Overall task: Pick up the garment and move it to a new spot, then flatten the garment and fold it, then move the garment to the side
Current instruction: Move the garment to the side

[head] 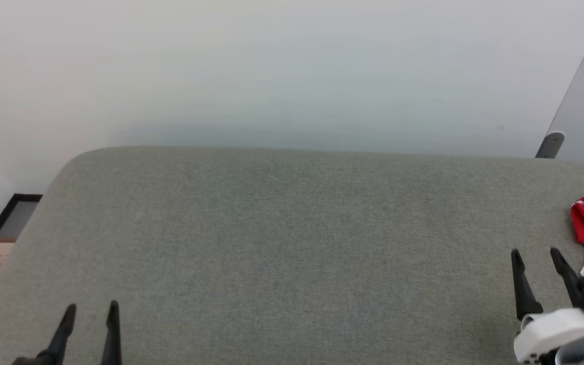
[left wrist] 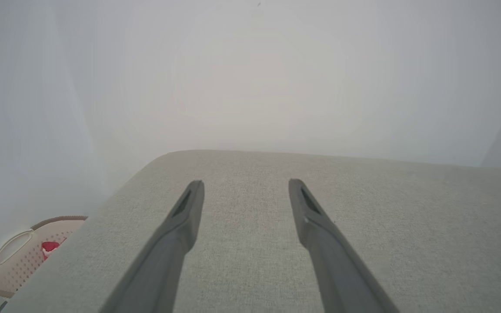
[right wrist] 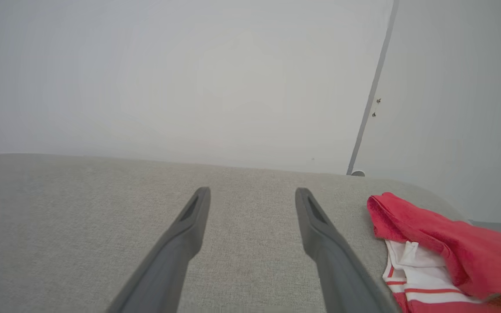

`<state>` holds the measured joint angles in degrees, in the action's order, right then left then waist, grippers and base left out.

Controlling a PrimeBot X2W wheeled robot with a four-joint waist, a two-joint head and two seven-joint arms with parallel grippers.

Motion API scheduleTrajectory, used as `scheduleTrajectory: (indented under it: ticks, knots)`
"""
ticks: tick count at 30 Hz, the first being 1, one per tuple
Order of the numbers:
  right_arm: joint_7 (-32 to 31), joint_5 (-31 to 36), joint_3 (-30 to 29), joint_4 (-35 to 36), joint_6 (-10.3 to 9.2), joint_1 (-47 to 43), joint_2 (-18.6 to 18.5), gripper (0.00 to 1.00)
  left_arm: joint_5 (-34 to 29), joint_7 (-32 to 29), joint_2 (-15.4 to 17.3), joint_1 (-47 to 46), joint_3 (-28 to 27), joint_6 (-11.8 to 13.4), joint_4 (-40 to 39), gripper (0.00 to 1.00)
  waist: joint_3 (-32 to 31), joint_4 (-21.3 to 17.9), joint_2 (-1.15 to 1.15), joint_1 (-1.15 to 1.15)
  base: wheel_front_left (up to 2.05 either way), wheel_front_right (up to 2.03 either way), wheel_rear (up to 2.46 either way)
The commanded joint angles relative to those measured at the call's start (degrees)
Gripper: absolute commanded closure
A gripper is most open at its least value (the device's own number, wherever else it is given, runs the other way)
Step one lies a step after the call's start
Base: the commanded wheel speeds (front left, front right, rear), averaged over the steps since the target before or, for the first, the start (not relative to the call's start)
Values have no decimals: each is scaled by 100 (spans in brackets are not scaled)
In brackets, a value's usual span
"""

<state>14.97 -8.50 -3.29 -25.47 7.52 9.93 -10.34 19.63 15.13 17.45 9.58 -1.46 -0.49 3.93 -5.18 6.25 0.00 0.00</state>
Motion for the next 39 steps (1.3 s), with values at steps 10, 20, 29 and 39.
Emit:
scheduleTrajectory:
  ticks: [10,20,29,39]
  knots:
    - [24,108,-302,660,-7,-846,478,0,-17,-3,-68,223,-231,-136,130,0,-66,48,0,0,0,0,0]
    - [24,94,-477,1158,-7,-1504,723,0,-111,-3,-124,273,-298,-341,189,0,-27,54,0,0,0,0,0]
    - [24,-94,-436,1397,-7,-1788,756,0,-153,-3,-208,241,-353,-474,246,0,18,8,0,0,0,0,0]
    - [24,-11,-334,1564,-7,-1871,755,0,-181,-3,-259,171,-411,-557,303,0,48,-30,0,0,0,0,0]
